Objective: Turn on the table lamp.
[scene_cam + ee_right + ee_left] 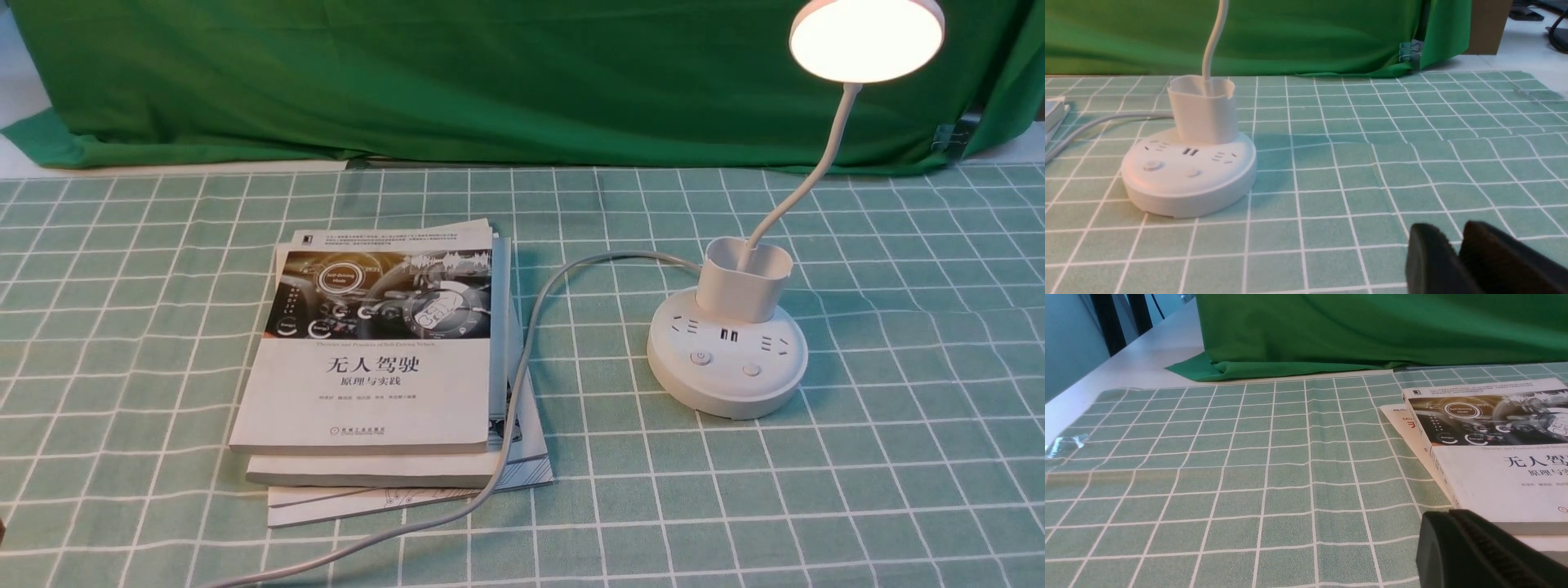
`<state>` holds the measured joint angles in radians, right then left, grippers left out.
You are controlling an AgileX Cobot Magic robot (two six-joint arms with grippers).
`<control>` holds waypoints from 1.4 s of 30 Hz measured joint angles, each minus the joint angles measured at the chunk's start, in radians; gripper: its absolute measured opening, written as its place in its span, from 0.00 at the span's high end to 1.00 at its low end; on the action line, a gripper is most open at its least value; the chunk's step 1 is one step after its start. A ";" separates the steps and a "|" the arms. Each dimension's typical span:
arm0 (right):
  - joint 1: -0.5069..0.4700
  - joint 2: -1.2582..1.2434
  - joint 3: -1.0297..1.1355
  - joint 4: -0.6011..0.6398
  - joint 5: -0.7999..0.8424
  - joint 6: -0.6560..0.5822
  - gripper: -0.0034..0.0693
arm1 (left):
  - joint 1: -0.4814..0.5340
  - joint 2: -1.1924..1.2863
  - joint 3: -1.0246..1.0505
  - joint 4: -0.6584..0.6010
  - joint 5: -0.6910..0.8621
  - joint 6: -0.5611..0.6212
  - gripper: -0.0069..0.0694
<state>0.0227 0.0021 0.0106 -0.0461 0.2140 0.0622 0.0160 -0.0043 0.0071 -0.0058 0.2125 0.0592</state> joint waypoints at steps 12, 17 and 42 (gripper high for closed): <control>0.000 0.000 0.000 0.000 0.000 0.000 0.68 | 0.000 0.000 0.000 0.000 0.000 0.000 0.88; 0.000 0.000 0.000 0.000 0.000 0.000 0.66 | 0.000 0.000 0.000 0.006 0.000 0.000 0.88; 0.000 0.000 0.000 0.000 0.003 0.000 0.63 | 0.000 0.000 0.000 0.000 0.000 0.000 0.88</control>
<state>0.0227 0.0021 0.0106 -0.0461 0.2170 0.0622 0.0160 -0.0043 0.0071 -0.0058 0.2125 0.0592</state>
